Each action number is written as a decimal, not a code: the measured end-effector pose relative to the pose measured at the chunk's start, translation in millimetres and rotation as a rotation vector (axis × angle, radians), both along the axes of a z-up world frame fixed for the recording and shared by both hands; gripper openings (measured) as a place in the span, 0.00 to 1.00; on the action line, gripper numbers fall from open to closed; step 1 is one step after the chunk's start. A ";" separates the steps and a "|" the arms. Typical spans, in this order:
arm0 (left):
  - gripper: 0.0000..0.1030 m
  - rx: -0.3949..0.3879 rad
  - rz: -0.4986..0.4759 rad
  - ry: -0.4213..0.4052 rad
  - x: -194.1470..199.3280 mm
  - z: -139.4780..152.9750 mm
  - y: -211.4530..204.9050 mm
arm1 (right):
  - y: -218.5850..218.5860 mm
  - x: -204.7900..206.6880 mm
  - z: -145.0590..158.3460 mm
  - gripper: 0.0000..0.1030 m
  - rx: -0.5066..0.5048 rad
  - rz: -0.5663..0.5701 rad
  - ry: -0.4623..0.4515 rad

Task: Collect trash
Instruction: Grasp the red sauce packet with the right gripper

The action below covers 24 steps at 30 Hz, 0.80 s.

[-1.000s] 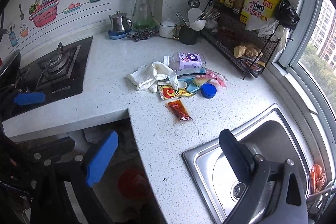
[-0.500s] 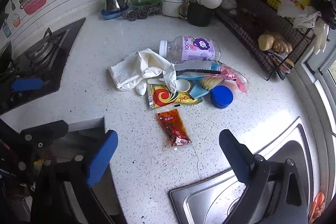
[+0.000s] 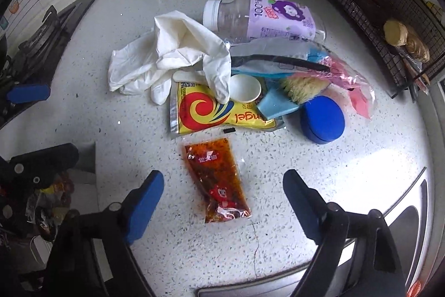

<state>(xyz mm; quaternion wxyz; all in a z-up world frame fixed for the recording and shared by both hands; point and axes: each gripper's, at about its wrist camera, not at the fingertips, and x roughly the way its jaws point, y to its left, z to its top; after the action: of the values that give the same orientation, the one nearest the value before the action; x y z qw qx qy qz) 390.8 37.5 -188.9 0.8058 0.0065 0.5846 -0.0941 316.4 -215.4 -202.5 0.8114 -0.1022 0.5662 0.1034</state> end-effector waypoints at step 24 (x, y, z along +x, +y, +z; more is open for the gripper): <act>1.00 -0.044 -0.061 -0.034 37.7 14.1 -10.1 | -22.2 11.1 25.6 0.17 0.077 -0.045 0.015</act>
<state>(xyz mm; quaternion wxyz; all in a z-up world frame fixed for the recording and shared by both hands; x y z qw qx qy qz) 428.6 27.4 -174.8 0.8124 0.0082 0.5681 -0.1313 327.5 -237.6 -177.0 0.8125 -0.0572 0.5700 0.1077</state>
